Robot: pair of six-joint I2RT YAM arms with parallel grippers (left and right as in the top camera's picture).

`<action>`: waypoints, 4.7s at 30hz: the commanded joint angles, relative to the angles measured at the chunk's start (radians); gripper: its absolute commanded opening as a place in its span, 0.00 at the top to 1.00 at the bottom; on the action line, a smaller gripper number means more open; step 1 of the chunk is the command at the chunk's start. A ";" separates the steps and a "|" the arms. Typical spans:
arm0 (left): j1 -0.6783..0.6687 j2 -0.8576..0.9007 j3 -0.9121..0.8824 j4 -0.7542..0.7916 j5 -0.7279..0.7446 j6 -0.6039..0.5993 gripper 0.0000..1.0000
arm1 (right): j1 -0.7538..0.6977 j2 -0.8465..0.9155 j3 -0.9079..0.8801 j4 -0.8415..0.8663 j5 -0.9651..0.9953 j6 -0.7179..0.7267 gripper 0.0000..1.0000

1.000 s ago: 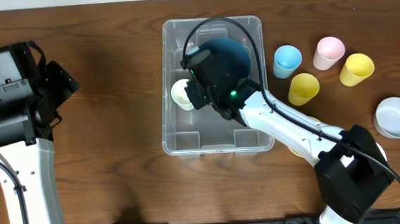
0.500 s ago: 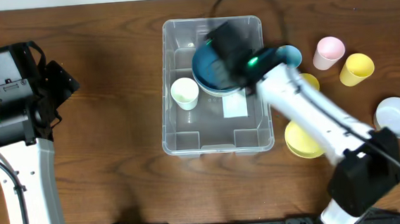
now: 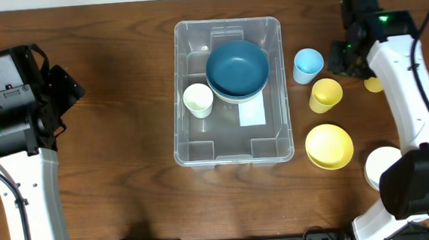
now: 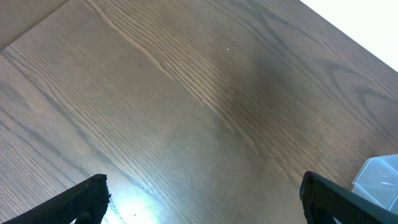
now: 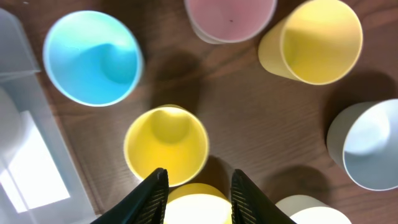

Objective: Pack container
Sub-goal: 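Move the right gripper back to the yellow cup near the bin, then lower the right gripper onto the yellow cup rim and close, then lift the yellow cup with the right gripper over the bin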

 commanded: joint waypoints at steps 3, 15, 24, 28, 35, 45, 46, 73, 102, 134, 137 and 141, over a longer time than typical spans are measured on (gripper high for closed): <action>0.005 0.006 0.011 -0.001 -0.011 -0.001 0.02 | -0.031 -0.018 -0.080 -0.003 -0.060 -0.068 0.64; 0.005 0.006 0.011 -0.001 -0.011 -0.001 0.02 | -0.055 -0.018 -0.309 0.201 -0.238 -0.228 0.59; 0.005 0.006 0.011 -0.001 -0.011 -0.001 0.02 | -0.055 -0.018 -0.402 0.304 -0.208 -0.228 0.55; 0.005 0.006 0.011 -0.001 -0.011 -0.001 0.02 | -0.055 -0.018 -0.452 0.369 -0.208 -0.228 0.51; 0.005 0.006 0.011 -0.001 -0.011 -0.001 0.02 | -0.055 -0.018 -0.455 0.380 -0.208 -0.229 0.57; 0.005 0.006 0.011 -0.002 -0.011 -0.001 0.02 | -0.050 -0.018 -0.431 0.393 -0.212 -0.232 0.50; 0.005 0.006 0.011 -0.001 -0.011 -0.001 0.02 | -0.047 -0.018 -0.422 0.393 -0.222 -0.232 0.49; 0.005 0.006 0.011 -0.001 -0.011 -0.001 0.02 | -0.051 -0.018 -0.146 0.144 -0.158 -0.231 0.46; 0.005 0.006 0.011 -0.001 -0.011 -0.001 0.02 | -0.076 -0.018 -0.418 0.423 -0.099 -0.169 0.48; 0.005 0.006 0.011 -0.001 -0.011 -0.001 0.02 | -0.072 -0.112 -0.398 0.330 -0.082 -0.153 0.99; 0.005 0.006 0.011 -0.002 -0.011 -0.001 0.02 | -0.050 -0.216 -0.348 0.247 -0.083 -0.153 0.99; 0.005 0.006 0.011 -0.001 -0.011 -0.001 0.02 | 0.015 -0.353 -0.266 0.170 -0.084 -0.152 0.99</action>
